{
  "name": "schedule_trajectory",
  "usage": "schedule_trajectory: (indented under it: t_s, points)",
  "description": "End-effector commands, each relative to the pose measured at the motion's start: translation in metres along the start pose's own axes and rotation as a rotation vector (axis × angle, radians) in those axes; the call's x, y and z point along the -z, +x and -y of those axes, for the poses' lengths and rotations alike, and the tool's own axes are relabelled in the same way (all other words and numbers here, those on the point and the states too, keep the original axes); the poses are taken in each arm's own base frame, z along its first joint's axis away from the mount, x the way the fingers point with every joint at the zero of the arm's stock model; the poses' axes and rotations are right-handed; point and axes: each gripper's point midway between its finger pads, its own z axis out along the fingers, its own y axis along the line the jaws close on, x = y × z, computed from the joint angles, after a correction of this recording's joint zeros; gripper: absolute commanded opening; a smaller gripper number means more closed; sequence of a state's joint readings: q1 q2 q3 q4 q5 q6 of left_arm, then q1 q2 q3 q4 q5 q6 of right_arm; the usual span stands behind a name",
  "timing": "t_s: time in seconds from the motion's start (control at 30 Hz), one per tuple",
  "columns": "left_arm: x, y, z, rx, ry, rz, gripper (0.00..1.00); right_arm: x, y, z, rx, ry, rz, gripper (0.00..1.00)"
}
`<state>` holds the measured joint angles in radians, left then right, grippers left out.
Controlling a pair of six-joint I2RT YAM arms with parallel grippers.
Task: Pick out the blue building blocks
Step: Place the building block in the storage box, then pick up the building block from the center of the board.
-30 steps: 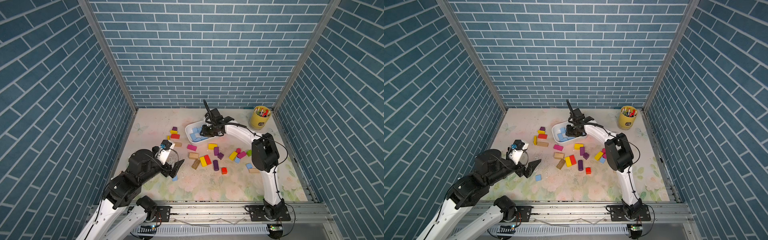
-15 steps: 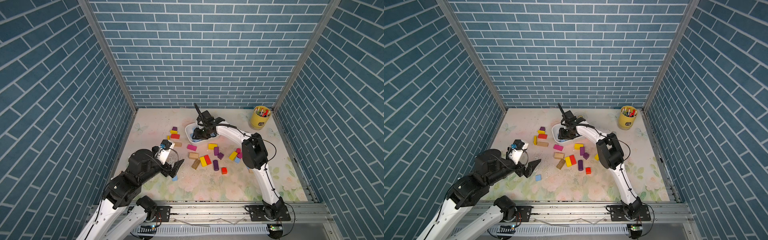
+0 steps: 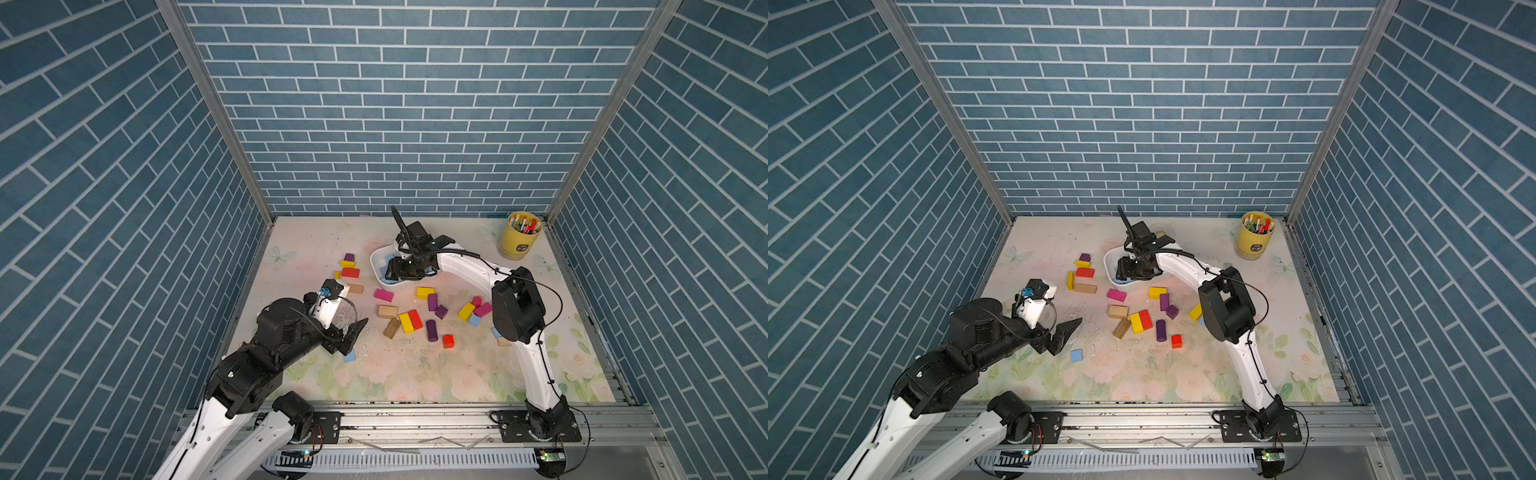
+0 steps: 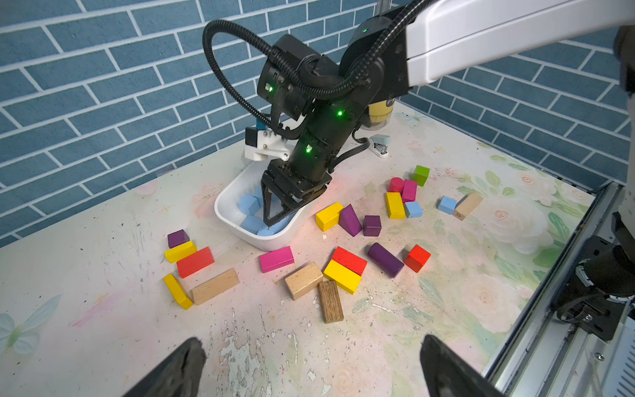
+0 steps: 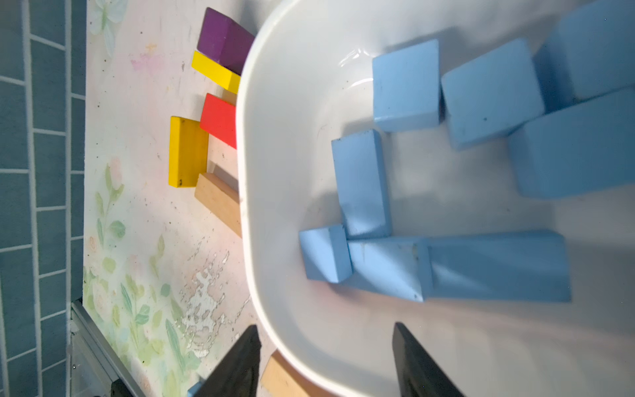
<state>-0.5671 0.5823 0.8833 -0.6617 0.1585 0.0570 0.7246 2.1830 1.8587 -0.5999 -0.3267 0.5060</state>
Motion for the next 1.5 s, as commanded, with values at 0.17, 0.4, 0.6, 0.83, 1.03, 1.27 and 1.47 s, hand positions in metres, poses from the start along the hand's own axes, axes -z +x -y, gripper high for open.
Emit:
schedule_trajectory:
  t_s: [0.17, 0.4, 0.6, 0.83, 1.03, 1.27, 1.47]
  points:
    - [0.003, -0.003, -0.006, 0.005, -0.032, 0.004, 0.99, 0.069, 0.001, -0.025, 0.169, -0.033, 0.165, 0.70]
    - [-0.009, 0.004, -0.015, 0.054, -0.075, -0.047, 0.99, 0.104, 0.028, -0.019, 0.298, -0.018, 0.247, 0.80]
    - [-0.029, 0.024, -0.031, 0.197, -0.172, -0.193, 0.99, 0.139, 0.049, -0.025, 0.406, -0.054, 0.338, 0.85]
    - [-0.033, 0.060, -0.045, 0.448, -0.321, -0.371, 0.99, 0.166, 0.070, -0.024, 0.504, -0.073, 0.445, 0.95]
    - [-0.044, 0.096, -0.042, 0.601, -0.364, -0.458, 0.99, 0.176, 0.087, -0.023, 0.577, -0.105, 0.533, 0.99]
    - [-0.056, 0.146, -0.038, 0.716, -0.427, -0.573, 0.97, 0.173, 0.097, -0.010, 0.651, -0.066, 0.603, 0.99]
    - [-0.061, 0.177, -0.035, 0.747, -0.455, -0.657, 0.93, 0.166, 0.100, -0.002, 0.657, -0.050, 0.625, 0.99]
